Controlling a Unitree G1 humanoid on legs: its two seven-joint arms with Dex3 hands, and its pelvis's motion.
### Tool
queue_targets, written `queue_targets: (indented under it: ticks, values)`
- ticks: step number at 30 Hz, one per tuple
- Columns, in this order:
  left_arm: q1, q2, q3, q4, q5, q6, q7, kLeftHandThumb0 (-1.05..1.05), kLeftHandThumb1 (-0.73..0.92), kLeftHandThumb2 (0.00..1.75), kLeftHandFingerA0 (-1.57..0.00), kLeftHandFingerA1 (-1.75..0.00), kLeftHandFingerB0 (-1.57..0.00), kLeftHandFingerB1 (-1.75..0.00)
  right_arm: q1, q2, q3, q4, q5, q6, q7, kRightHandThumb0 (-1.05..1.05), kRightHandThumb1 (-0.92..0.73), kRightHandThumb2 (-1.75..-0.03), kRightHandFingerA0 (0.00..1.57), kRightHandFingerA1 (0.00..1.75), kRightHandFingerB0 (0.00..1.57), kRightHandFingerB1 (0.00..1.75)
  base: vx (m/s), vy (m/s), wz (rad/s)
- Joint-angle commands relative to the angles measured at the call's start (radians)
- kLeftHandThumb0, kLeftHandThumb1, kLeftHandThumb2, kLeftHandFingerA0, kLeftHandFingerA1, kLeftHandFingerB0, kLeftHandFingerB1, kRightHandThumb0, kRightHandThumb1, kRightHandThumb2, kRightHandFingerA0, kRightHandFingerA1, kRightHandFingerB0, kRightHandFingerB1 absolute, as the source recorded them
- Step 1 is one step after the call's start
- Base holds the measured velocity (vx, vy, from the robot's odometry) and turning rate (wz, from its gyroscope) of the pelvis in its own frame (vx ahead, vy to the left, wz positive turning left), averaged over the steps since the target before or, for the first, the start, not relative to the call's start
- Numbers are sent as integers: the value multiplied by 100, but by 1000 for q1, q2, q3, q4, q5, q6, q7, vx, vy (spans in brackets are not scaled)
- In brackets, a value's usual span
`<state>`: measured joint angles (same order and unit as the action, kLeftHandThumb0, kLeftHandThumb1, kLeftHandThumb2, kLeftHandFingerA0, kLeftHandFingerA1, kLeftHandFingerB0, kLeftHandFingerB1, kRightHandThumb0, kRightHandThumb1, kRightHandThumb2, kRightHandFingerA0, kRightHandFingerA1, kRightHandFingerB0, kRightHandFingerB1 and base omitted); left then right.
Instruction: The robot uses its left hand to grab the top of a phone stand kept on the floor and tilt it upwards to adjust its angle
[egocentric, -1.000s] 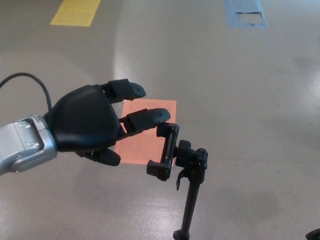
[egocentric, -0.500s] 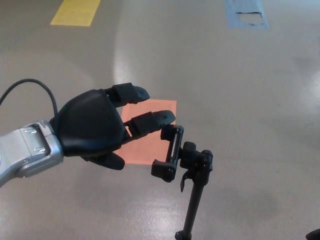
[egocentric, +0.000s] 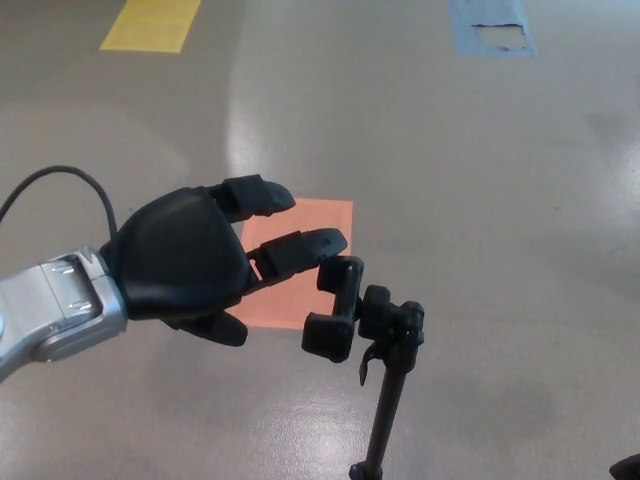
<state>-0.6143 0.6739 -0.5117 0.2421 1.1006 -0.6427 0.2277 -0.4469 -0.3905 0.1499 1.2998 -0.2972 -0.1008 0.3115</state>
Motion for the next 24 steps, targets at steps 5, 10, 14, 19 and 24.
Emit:
queue_targets:
  ticks: [5,10,14,19,24]
  values:
    - [36,6,-25,16,35,8,17,-77,84,67,-26,-31,-1,-19,-10,-22,0,-3,-2,0,11,-62,-80,-63,22,42,20,32,0,0,0]
    - [46,2,-29,32,20,-1,18,-77,84,67,-25,-31,0,-18,-15,-21,-2,-3,1,1,15,-63,-80,-63,22,44,20,33,0,0,0]
    - [49,1,-39,45,27,-5,34,-76,83,66,-25,-31,0,-19,-14,-25,-2,-2,2,-13,21,-62,-80,-63,22,41,22,32,0,0,0]
    - [57,2,-55,56,54,1,71,-81,71,102,-19,-45,-2,-22,-18,-26,2,-1,-3,-16,24,-61,-81,-64,27,41,29,34,0,0,0]
    - [63,3,-61,60,59,8,84,-77,85,67,-27,-32,-4,-21,-23,-24,-3,1,2,-3,21,-62,-79,-63,25,41,24,32,0,0,0]
